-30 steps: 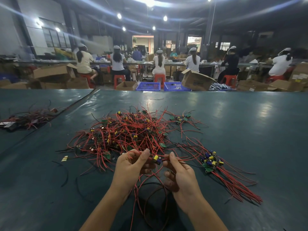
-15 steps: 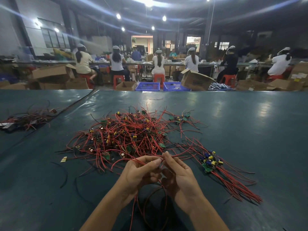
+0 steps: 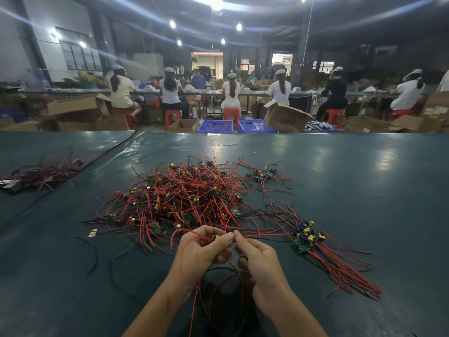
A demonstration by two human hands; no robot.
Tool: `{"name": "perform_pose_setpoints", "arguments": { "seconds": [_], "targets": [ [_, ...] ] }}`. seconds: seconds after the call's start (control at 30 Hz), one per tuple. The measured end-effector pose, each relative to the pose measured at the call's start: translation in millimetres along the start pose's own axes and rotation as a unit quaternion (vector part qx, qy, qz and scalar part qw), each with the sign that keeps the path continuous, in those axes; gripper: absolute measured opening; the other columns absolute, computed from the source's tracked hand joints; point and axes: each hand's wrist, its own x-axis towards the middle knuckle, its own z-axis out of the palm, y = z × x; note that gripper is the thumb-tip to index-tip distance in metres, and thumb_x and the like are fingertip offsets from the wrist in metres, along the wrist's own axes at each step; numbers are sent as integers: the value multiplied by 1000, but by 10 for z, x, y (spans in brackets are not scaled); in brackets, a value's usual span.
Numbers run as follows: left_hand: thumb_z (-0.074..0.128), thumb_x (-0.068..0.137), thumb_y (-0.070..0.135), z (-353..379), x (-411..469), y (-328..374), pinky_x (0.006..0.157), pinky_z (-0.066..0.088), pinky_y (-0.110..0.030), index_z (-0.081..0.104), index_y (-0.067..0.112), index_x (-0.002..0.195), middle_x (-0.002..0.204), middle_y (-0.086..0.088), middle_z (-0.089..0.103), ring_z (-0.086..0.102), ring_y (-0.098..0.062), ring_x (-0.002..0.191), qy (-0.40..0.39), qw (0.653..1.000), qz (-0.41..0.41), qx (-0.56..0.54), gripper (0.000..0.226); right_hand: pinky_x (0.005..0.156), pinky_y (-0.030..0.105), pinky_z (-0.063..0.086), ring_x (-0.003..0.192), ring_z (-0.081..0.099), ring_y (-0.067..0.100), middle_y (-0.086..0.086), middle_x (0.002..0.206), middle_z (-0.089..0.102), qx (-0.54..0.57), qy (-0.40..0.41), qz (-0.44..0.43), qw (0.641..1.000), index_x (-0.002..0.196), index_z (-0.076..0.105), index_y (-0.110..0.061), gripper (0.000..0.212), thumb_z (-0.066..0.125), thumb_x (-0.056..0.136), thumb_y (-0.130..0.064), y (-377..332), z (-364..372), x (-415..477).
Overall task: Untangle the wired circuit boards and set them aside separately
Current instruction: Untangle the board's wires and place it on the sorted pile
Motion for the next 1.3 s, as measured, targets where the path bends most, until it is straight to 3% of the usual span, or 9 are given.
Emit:
{"name": "perform_pose_setpoints", "arguments": {
  "seconds": [0.23, 0.43, 0.57, 0.67, 0.83, 1.0, 1.1, 1.2, 1.3],
  "targets": [
    [71, 79, 6, 45, -22, 14, 46, 50, -21, 68, -2, 76, 61, -12, 65, 58, -14, 46, -3, 994, -67, -83, 10, 85, 46, 59, 86, 72, 36, 20, 85, 75, 18, 34, -38, 999, 73, 80, -11, 22, 75, 78, -32, -9, 46, -23],
    [81, 59, 24, 4, -37, 18, 45, 47, -23, 71, 6, 67, 60, -10, 61, 56, -15, 46, -68, 991, -83, -75, 22, 91, 54, 55, 91, 71, 40, 20, 85, 75, 26, 32, -59, 997, 73, 79, -9, 27, 76, 73, -35, 5, 49, -29],
    [76, 68, 20, 22, -56, 4, 44, 45, -21, 66, 10, 59, 52, -6, 56, 53, -13, 43, -73, 991, -76, -88, 16, 88, 59, 54, 76, 64, 31, 22, 77, 69, 2, 31, -73, 997, 66, 77, -12, 32, 76, 66, -44, 8, 96, -65],
    [67, 81, 9, 31, -54, -3, 45, 48, -23, 65, 6, 61, 53, -8, 58, 56, -14, 44, -47, 992, -69, -96, 20, 88, 61, 52, 80, 63, 41, 36, 90, 66, 10, 45, -55, 997, 66, 75, -10, 35, 78, 67, -45, 38, 109, -64],
    [66, 84, 2, 33, -37, -27, 45, 47, -22, 64, 3, 62, 52, -8, 57, 53, -14, 44, -19, 995, -51, -84, 21, 86, 49, 56, 79, 66, 31, 22, 82, 73, 12, 36, -50, 998, 68, 78, -12, 22, 77, 77, -32, 52, 80, -16],
    [67, 83, -5, -15, 32, -50, 45, 44, -22, 63, 6, 57, 48, -5, 58, 53, -14, 42, -12, 999, 29, 17, 28, 50, 25, 44, 58, 58, 18, 10, 68, 65, 20, 23, -7, 1000, 63, 74, -15, 20, 77, 81, -22, 58, 55, 10],
    [72, 72, 19, -15, -12, -53, 48, 41, -22, 64, 6, 61, 49, 1, 58, 52, -11, 46, -16, 987, 107, 120, 18, 59, 29, 43, 71, 62, 20, 9, 77, 70, 51, 24, 40, 998, 74, 79, -11, 13, 74, 83, -19, 28, 35, 34],
    [71, 70, 23, 14, -58, -54, 47, 41, -22, 66, 8, 62, 49, 0, 58, 52, -11, 47, 4, 978, 143, 150, 18, 73, 37, 40, 85, 56, 27, 11, 86, 66, 88, 17, 86, 992, 82, 81, -10, 13, 71, 83, -19, -29, 14, 72],
    [74, 79, 7, 27, -55, -30, 47, 44, -22, 65, 9, 60, 48, -1, 61, 55, -11, 46, 7, 983, 136, 127, 21, 47, 23, 40, 54, 52, 14, 1, 66, 57, 113, 33, 94, 989, 84, 80, -13, 13, 71, 84, -21, -122, -40, 103]
  ]
}}
